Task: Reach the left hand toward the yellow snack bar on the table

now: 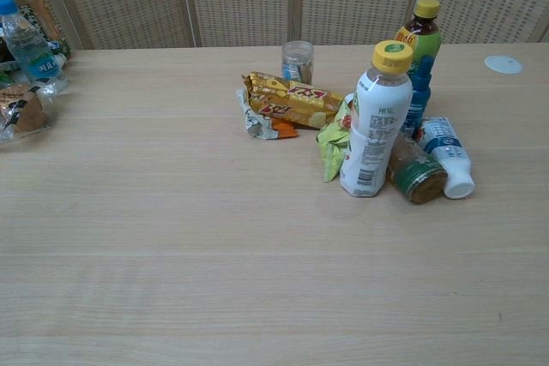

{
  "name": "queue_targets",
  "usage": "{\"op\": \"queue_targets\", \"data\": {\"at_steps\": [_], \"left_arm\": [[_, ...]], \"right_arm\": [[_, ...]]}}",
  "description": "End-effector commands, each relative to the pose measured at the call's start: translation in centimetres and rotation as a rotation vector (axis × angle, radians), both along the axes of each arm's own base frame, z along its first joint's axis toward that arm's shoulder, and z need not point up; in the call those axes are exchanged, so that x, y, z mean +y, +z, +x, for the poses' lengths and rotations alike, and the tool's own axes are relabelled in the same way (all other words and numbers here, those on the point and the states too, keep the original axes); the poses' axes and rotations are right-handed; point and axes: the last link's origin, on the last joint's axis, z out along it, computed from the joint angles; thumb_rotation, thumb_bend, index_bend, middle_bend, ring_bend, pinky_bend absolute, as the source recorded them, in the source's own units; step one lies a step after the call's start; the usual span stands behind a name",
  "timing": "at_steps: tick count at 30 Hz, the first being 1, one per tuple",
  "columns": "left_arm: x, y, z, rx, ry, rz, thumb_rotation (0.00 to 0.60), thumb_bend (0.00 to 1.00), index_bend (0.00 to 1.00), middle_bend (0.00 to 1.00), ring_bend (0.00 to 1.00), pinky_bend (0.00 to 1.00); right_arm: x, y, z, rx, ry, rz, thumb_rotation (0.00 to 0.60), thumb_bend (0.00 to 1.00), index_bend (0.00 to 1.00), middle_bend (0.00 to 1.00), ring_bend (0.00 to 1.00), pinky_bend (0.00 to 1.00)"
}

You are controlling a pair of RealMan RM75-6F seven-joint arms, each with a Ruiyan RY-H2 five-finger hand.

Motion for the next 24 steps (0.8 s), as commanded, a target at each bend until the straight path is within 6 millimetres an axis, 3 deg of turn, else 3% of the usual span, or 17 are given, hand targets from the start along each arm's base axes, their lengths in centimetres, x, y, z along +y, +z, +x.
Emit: {"op": "queue_targets", "data": {"at_steps": [1,6,10,18,24], "left_arm": [[0.0,0.0,0.0,0.001,0.000,0.001,0.600,0.00,0.00,0.00,0.00,0.00],[0.7,-0.3,0.0,0.011,-0.009,-0.006,0.600,0.00,0.00,0.00,0.00,0.00],[2.8,-0.8,-0.2,0.084,-0.022,-0.035,0.600,0.00,0.00,0.00,0.00,0.00],[10.5,-2.4,3.0,0.126,-0.080,-0.111,0.600,0.00,0.03,0.00,0.00,0.00],[16.2,-5.1,6.3,0.200,-0.145,-0.125,0.600,0.00,0.05,0.00,0.00,0.00]], "right_arm": [[0.0,0.0,0.0,0.000,0.000,0.001,0.600,0.00,0.00,0.00,0.00,0.00],[0.0,0.1,0.0,-0.003,0.000,-0.002,0.600,0.00,0.00,0.00,0.00,0.00],[0.0,0.3,-0.1,-0.007,-0.005,-0.010,0.600,0.00,0.00,0.00,0.00,0.00],[-0.1,0.4,0.0,-0.016,-0.002,-0.013,0.600,0.00,0.00,0.00,0.00,0.00],[0.0,0.6,0.0,-0.024,0.000,-0.013,0.600,0.00,0.00,0.00,0.00,0.00]]}}
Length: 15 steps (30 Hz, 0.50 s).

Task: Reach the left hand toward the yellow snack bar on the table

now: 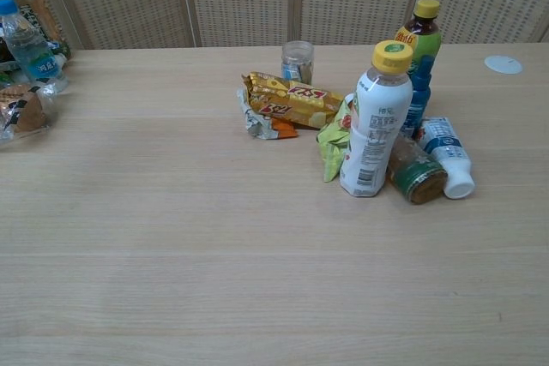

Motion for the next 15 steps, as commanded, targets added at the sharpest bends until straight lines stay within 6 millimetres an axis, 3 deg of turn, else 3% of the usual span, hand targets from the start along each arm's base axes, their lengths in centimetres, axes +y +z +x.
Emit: {"op": "queue_targets", "data": {"at_steps": [1,5,15], "left_arm": [[4.0,-2.1,2.3,0.054,-0.041,-0.001,0.600,0.00,0.05,0.00,0.00,0.00],[6.7,-5.3,4.6,0.103,-0.066,-0.029,0.600,0.00,0.06,0.00,0.00,0.00],[10.9,-12.9,9.6,0.109,-0.044,-0.070,0.600,0.00,0.06,0.00,0.00,0.00]], "right_arm": [[0.0,0.1,0.0,-0.004,0.001,0.000,0.600,0.00,0.00,0.00,0.00,0.00],[-0.1,0.2,-0.1,-0.010,-0.001,-0.003,0.600,0.00,0.00,0.00,0.00,0.00],[-0.5,0.7,-0.9,-0.032,-0.025,-0.009,0.600,0.00,0.00,0.00,0.00,0.00]]}}
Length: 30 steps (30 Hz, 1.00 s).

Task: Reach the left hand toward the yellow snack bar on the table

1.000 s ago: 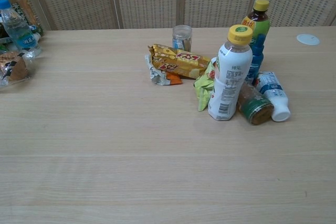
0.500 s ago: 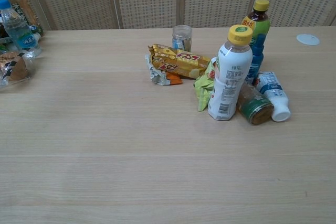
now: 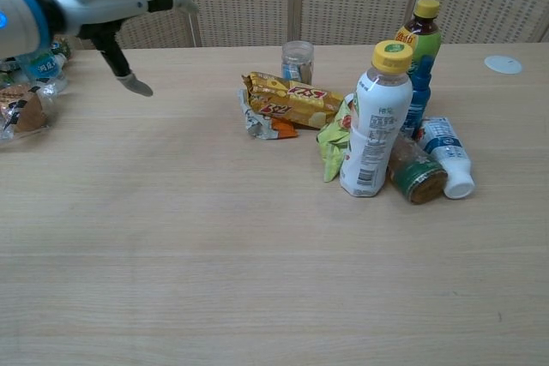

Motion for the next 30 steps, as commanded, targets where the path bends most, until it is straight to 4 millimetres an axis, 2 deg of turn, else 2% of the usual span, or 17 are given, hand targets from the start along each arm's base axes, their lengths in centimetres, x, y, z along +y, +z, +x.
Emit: {"op": "queue_targets", "data": {"at_steps": [1,5,11,21,30], "left_arm": [[1.8,-3.1,2.3,0.018,0.006,-0.010,0.600,0.00,0.06,0.00,0.00,0.00],[2.9,-5.8,3.8,0.040,0.020,-0.022,0.600,0.00,0.06,0.00,0.00,0.00],[3.5,-8.5,4.7,0.066,0.037,-0.037,0.600,0.00,0.06,0.00,0.00,0.00],[4.2,-11.0,4.5,0.082,0.084,-0.030,0.600,0.00,0.06,0.00,0.00,0.00],[4.6,-13.6,6.4,0.053,0.106,-0.032,0.600,0.00,0.07,0.00,0.00,0.00]], "right_arm": [[-0.1,0.1,-0.3,-0.005,-0.007,0.000,0.600,0.00,0.00,0.00,0.00,0.00],[-0.4,0.4,-0.7,-0.018,-0.019,-0.004,0.600,0.00,0.00,0.00,0.00,0.00],[-0.5,0.8,-1.2,-0.038,-0.038,-0.014,0.600,0.00,0.00,0.00,0.00,0.00],[-0.5,1.0,-1.6,-0.055,-0.050,-0.010,0.600,0.00,0.00,0.00,0.00,0.00],[-0.6,1.4,-2.0,-0.073,-0.061,-0.019,0.600,0.00,0.00,0.00,0.00,0.00]]}}
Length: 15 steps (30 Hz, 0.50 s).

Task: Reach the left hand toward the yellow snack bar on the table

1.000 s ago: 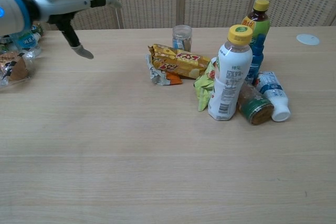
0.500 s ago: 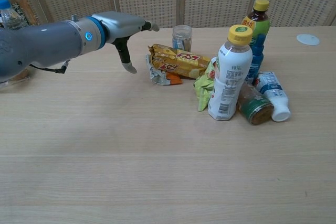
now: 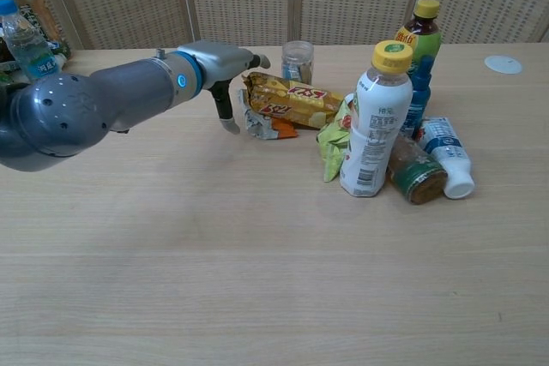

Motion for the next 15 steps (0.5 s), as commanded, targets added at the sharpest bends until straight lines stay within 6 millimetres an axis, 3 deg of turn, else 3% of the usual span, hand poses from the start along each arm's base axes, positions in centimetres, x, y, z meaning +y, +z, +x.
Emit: {"op": "queue_targets", "data": {"at_steps": [1,5,7,8,10,15], "left_arm": [[0.0,-1.0,1.0,-0.017,0.003,-0.003,0.600,0.00,0.07,0.00,0.00,0.00],[0.1,-1.8,1.9,-0.008,-0.013,0.039,0.600,0.00,0.13,0.01,0.01,0.00],[0.1,-2.0,2.1,0.013,-0.036,0.088,0.600,0.00,0.25,0.15,0.12,0.09],[0.1,-2.2,2.2,0.026,-0.045,0.104,0.600,0.00,0.36,0.31,0.26,0.20],[0.1,-2.6,2.3,0.035,-0.046,0.113,0.600,0.00,0.49,0.47,0.40,0.32],[-0.1,-3.3,2.5,0.044,-0.053,0.127,0.600,0.00,0.61,0.58,0.50,0.43]], "right_arm": [[0.0,0.1,-0.1,-0.004,-0.003,-0.002,0.600,0.00,0.00,0.00,0.00,0.00],[0.0,0.2,-0.2,-0.013,-0.004,-0.001,0.600,0.00,0.00,0.00,0.00,0.00],[0.0,0.2,-0.3,-0.015,-0.004,-0.001,0.600,0.00,0.00,0.00,0.00,0.00],[0.0,0.2,-0.3,-0.016,-0.004,0.000,0.600,0.00,0.00,0.00,0.00,0.00],[0.0,0.2,-0.2,-0.017,-0.003,0.002,0.600,0.00,0.00,0.00,0.00,0.00],[0.0,0.2,-0.2,-0.020,0.000,0.003,0.600,0.00,0.00,0.00,0.00,0.00]]}}
